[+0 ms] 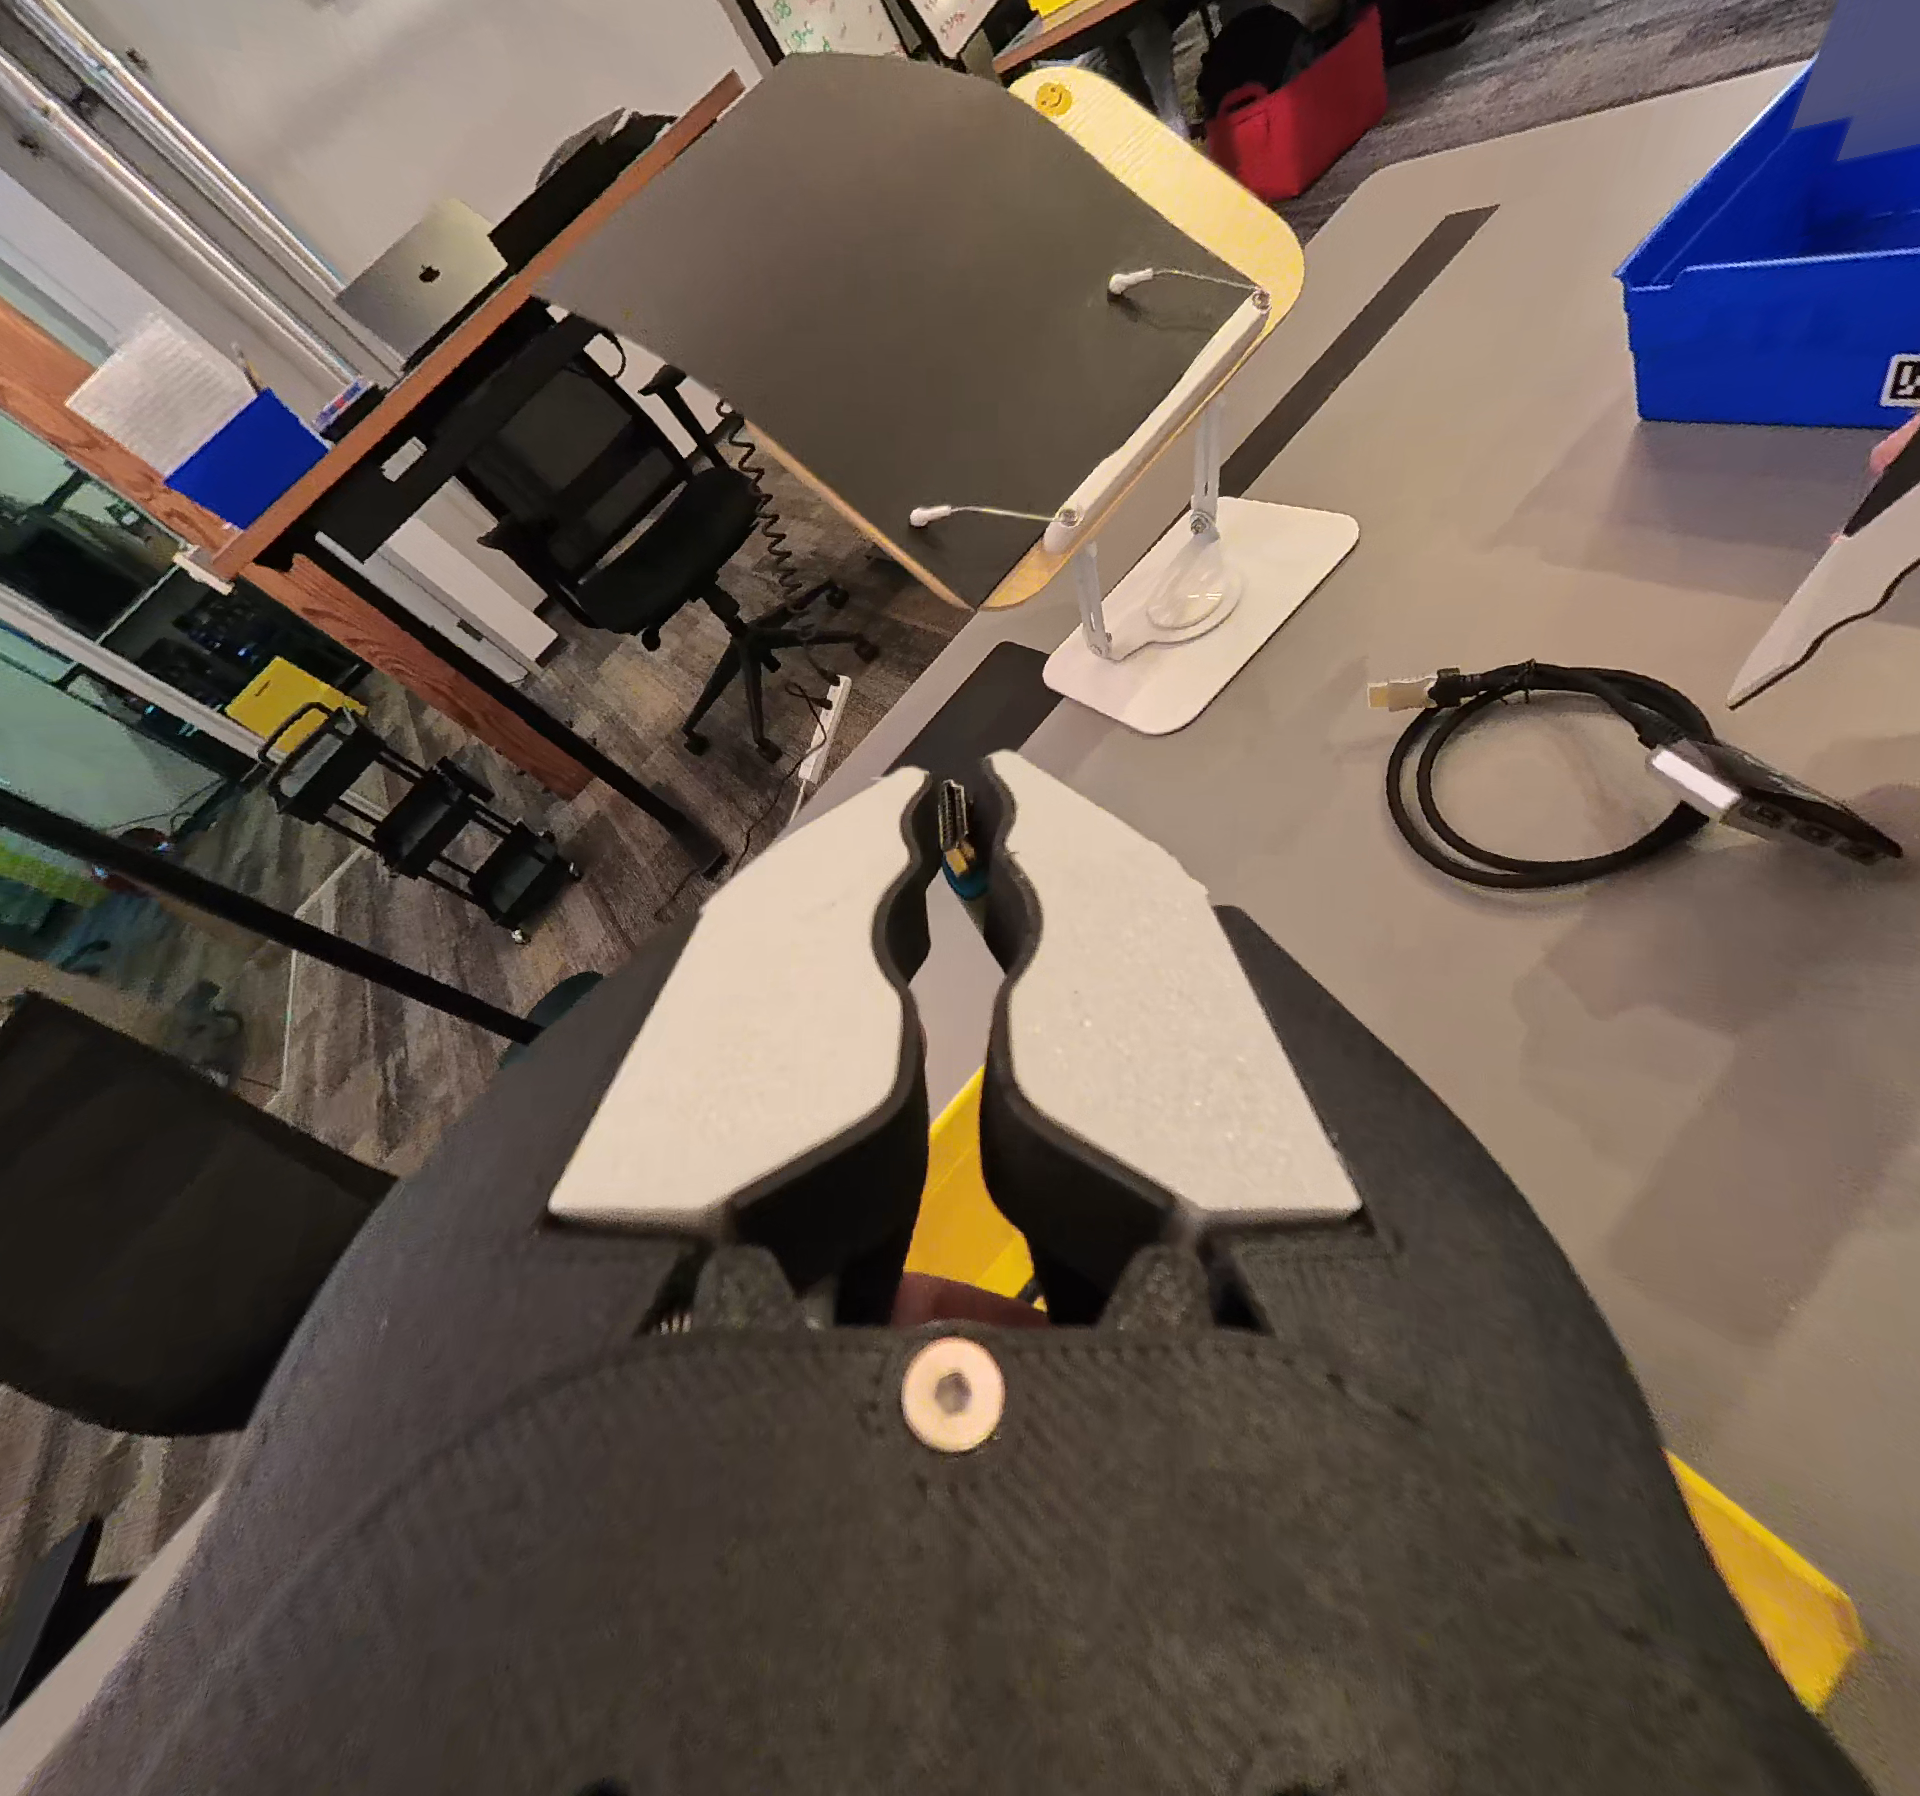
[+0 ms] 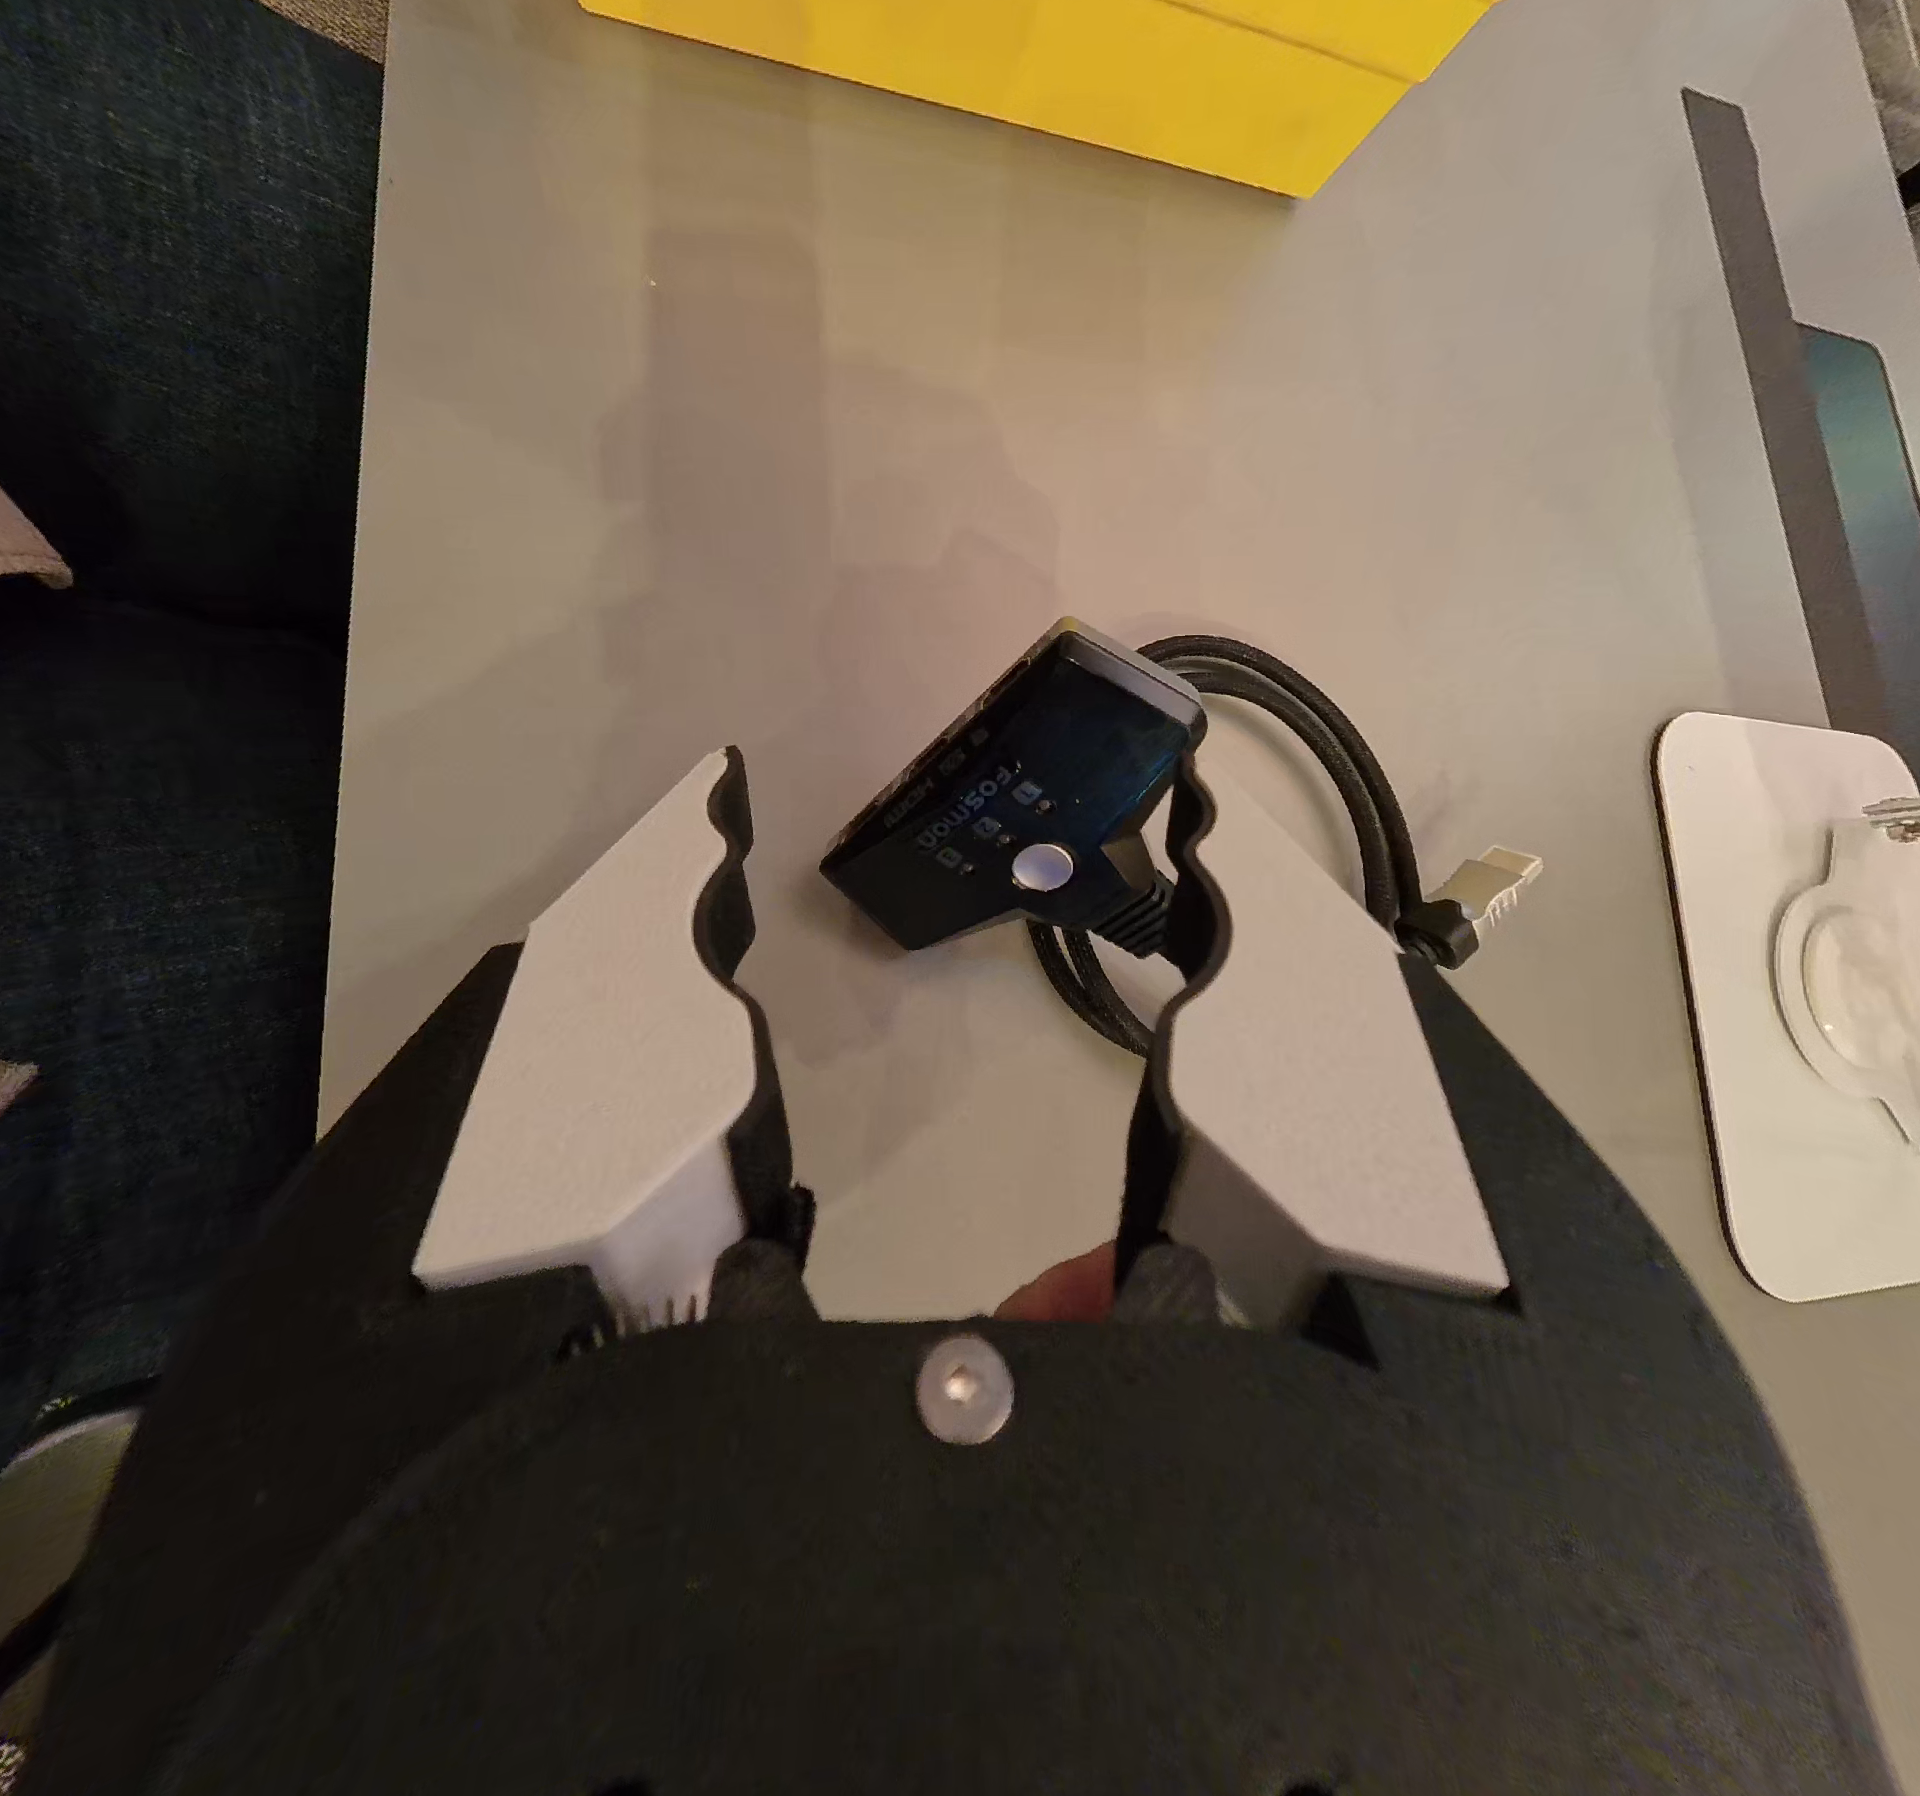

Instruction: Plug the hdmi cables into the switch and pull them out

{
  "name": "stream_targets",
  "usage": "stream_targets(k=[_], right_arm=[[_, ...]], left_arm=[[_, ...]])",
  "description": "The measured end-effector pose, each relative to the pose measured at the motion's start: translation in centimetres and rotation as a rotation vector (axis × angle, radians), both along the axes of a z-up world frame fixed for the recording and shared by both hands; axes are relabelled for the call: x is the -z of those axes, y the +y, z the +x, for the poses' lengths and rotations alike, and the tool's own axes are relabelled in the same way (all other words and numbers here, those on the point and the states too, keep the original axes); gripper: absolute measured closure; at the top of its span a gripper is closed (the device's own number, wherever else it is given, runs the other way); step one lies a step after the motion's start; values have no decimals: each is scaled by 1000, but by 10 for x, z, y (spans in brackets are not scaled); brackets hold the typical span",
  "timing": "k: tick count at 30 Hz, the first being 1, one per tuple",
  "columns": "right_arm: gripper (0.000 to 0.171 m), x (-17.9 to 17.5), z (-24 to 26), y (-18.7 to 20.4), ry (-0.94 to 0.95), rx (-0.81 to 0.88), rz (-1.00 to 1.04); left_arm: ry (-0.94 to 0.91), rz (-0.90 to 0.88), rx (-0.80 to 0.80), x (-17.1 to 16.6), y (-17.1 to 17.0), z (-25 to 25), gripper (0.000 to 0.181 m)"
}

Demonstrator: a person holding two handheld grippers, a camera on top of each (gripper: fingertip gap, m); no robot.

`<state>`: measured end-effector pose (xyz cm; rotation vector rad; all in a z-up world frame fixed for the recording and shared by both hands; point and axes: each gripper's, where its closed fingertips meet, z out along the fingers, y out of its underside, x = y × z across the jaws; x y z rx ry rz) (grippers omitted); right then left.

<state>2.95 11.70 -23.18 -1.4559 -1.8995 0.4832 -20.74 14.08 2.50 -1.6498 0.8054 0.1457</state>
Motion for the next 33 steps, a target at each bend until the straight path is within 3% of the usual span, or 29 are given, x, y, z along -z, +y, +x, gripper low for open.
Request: stream_targets(k=[11,23,33], right_arm=[[92,2,4,2,-2,8,-1],[83,4,12,2,-10,23,-14],[91,-52,-19,1,219,21,-24]], left_arm=[[80,5,189,-2,6,80,177],[123,-133,404,57,6,166,177],[153,-282,568,113,-8,204,177]])
